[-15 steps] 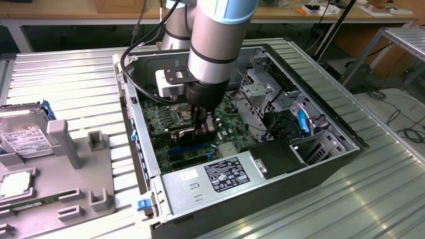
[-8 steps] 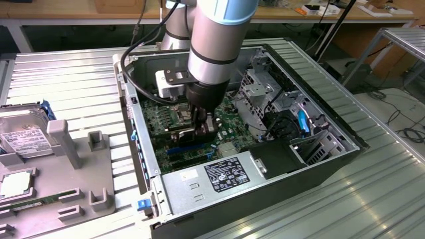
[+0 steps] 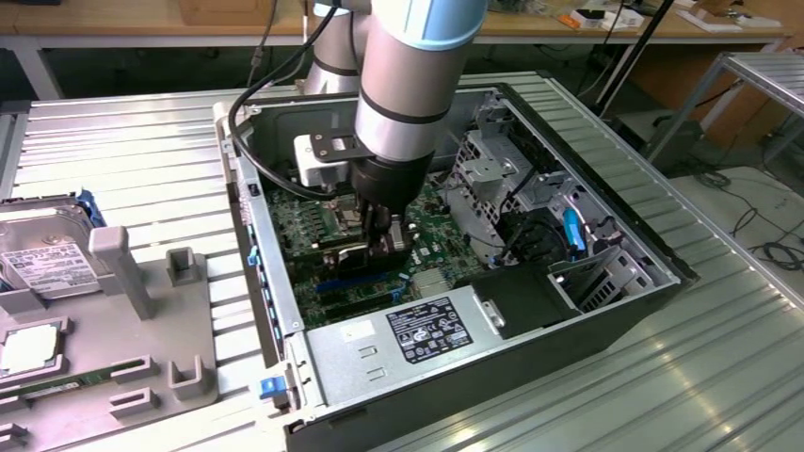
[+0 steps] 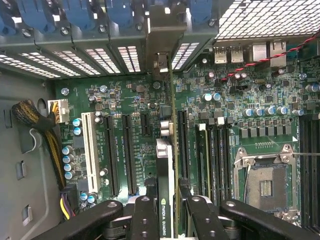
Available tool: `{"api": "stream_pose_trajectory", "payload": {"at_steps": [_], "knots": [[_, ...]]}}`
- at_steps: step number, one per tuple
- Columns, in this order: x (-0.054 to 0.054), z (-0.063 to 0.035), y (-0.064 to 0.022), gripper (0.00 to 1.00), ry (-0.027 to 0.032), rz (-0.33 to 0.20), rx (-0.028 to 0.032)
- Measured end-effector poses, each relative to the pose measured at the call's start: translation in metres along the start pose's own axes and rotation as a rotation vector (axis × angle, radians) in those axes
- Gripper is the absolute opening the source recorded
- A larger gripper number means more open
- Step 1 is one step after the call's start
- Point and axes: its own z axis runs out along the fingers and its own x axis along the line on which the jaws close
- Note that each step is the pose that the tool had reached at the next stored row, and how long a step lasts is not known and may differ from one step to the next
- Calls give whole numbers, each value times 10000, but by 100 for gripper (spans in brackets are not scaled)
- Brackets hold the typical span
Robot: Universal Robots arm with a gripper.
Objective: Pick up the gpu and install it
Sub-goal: 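Insert the gpu into the slot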
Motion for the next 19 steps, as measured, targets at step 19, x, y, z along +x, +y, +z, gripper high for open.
{"api": "stream_pose_trajectory", "payload": {"at_steps": [19], "knots": [[7,6,0,27,2,-333,-14]]}}
